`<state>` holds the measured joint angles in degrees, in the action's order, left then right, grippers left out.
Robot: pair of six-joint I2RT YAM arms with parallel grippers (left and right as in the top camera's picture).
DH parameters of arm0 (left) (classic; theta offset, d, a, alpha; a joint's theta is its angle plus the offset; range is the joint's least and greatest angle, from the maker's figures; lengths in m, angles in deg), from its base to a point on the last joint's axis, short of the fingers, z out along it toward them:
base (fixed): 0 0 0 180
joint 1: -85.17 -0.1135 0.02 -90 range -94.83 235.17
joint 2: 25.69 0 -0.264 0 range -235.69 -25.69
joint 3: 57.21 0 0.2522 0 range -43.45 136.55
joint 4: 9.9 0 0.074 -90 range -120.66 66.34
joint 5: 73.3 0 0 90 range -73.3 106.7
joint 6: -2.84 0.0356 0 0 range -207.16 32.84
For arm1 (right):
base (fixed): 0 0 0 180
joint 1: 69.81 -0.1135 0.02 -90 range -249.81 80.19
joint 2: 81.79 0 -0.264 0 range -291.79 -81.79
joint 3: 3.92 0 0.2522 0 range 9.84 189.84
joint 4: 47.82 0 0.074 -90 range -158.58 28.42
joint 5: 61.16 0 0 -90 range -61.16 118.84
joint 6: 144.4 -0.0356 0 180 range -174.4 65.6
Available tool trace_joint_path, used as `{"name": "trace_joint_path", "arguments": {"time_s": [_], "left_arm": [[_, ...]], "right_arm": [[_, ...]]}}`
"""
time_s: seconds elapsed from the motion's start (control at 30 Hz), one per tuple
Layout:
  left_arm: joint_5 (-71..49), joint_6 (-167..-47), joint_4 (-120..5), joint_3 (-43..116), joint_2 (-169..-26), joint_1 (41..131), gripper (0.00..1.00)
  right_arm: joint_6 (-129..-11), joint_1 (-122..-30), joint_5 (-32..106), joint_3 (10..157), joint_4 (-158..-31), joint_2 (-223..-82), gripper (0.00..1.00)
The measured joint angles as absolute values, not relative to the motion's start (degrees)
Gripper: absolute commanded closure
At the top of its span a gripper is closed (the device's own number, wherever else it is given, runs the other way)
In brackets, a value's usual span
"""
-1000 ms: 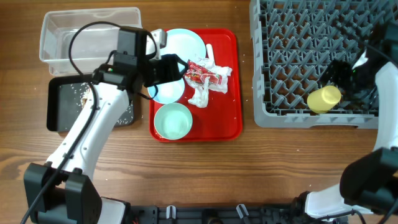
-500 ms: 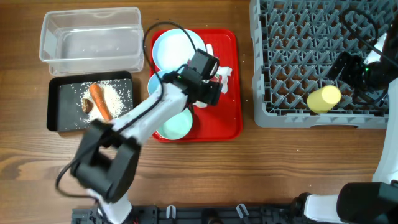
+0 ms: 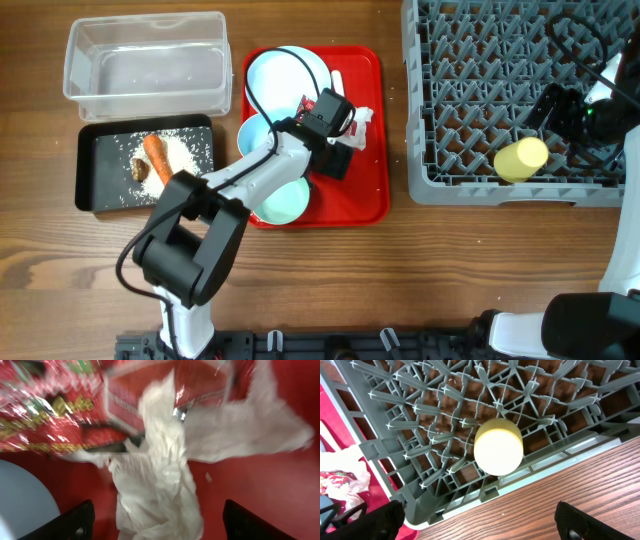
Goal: Sort waste into correct bins and load items into the dishwasher rack
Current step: 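Grasp the red wrapper and tissue with left gripper, lift toward clear bin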
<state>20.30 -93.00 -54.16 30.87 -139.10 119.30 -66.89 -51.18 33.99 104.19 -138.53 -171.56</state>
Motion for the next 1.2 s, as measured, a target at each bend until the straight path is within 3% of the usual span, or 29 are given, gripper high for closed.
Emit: {"name": "trace_joint_path", "arguments": {"time_s": [0.03, 0.2, 0.23, 0.5, 0.7, 0.87, 1.13, 1.17, 1.2], "left_arm": [[20.3, -92.6, -54.4, 30.9, -139.5, 119.3, 0.32], [20.3, -90.9, -54.6, 30.9, -139.7, 119.3, 0.88], [20.3, -90.7, -54.5, 30.9, -139.7, 119.3, 0.94], [19.6, -90.6, -58.6, 32.1, -139.5, 120.2, 0.96], [20.8, -90.7, -61.4, 43.6, -132.3, 119.5, 0.96], [27.1, -89.5, -54.5, 47.4, -126.1, 110.6, 0.96], [28.4, -88.3, -45.4, 47.2, -135.0, 91.0, 0.96], [28.2, -88.3, -45.2, 47.2, -135.7, 89.6, 0.76], [27.8, -88.3, -45.2, 47.1, -136.5, 88.0, 0.0]], "right_arm": [[-66.9, -51.2, 34.0, 104.2, -138.5, -171.6, 0.0], [-66.9, -51.2, 34.0, 104.2, -138.5, -171.6, 0.0], [-66.9, -51.2, 34.0, 104.2, -138.5, -171.6, 0.0], [-66.9, -51.2, 34.0, 104.2, -138.5, -171.6, 0.0], [-66.9, -51.2, 34.0, 104.2, -138.5, -171.6, 0.0], [-66.9, -51.2, 34.0, 104.2, -138.0, -171.6, 0.0], [-66.9, -51.2, 34.0, 104.2, -137.4, -171.6, 0.0], [-66.9, -51.2, 34.0, 104.2, -137.4, -171.6, 0.0], [-66.9, -51.2, 34.0, 104.2, -137.5, -171.6, 0.0]]}}
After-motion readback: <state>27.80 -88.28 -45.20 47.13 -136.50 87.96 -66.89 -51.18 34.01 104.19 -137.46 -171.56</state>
